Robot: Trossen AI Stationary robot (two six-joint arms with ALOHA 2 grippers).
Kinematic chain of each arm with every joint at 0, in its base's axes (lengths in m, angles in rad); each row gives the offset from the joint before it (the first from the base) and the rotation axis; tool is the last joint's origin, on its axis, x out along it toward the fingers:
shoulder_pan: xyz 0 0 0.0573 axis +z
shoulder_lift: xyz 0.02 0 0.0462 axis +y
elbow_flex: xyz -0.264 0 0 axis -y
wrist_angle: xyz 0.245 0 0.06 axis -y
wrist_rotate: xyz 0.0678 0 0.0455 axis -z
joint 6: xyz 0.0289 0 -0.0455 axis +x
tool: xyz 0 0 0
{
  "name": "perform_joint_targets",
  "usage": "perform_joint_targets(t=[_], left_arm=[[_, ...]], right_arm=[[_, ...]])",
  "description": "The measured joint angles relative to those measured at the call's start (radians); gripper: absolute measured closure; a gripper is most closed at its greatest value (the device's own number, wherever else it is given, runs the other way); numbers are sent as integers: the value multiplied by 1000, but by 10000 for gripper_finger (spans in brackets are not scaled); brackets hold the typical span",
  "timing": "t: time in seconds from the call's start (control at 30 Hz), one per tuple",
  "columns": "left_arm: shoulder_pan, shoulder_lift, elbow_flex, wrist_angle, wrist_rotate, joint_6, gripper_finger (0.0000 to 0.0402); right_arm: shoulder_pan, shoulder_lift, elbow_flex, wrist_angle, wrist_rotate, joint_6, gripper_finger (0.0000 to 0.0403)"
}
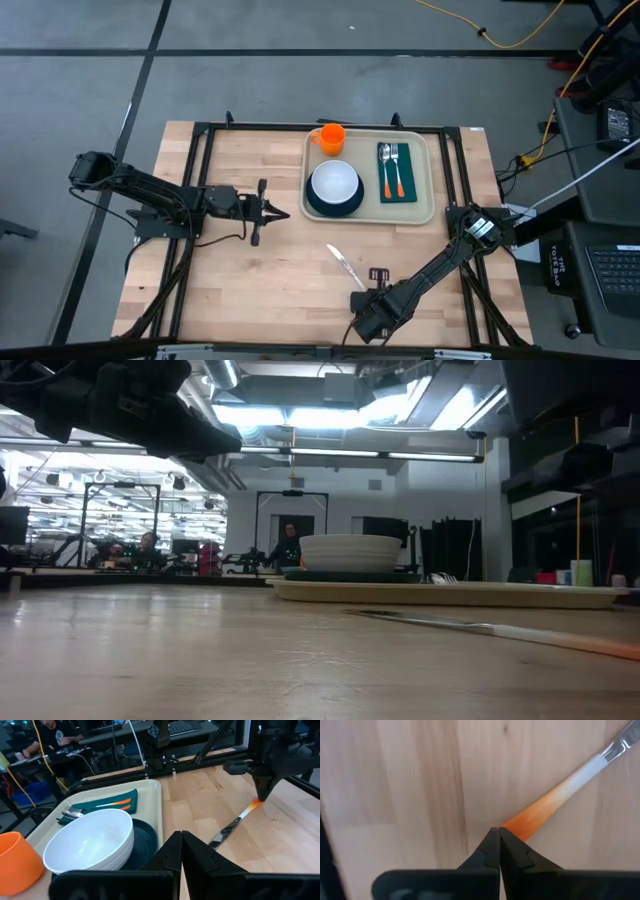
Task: Set up tray
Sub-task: Put the orange knife to the right of the orange fork on the serving tray
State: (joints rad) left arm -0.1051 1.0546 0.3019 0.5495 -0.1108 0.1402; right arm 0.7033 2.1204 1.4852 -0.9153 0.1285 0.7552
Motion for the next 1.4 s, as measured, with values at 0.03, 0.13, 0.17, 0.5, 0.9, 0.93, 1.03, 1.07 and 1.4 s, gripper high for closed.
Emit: perform_joint_targets(t=[0.03, 0.13, 0.17, 0.5, 0.9, 0.93, 1.03, 1.07, 1.4], left_arm=[[0, 0, 0, 0, 0, -1, 399], [0, 0, 0, 0, 29, -25, 400], [0, 0, 0, 0, 47, -31, 400], [0, 0, 0, -1, 104, -49, 400], [-86, 51, -1, 2, 27, -25, 400], [-97, 60, 0, 1, 13, -30, 400], [-129, 97, 0, 0, -24, -50, 399], [-138, 109, 0, -1, -36, -57, 399], [-188, 313, 197, -114, -82, 2, 400]], right_arm=[[0, 0, 0, -11, 0, -28, 403], [0, 0, 0, -58, 20, -78, 403], [1, -3, 0, -79, 37, -81, 403], [23, -55, 40, -166, 136, -48, 403], [30, -177, -78, -23, 148, 57, 403], [29, -198, -106, 21, 148, 70, 403], [31, -268, -191, 147, 169, 77, 403], [32, -293, -218, 173, 184, 77, 402], [23, -368, -365, 205, 193, 150, 388]])
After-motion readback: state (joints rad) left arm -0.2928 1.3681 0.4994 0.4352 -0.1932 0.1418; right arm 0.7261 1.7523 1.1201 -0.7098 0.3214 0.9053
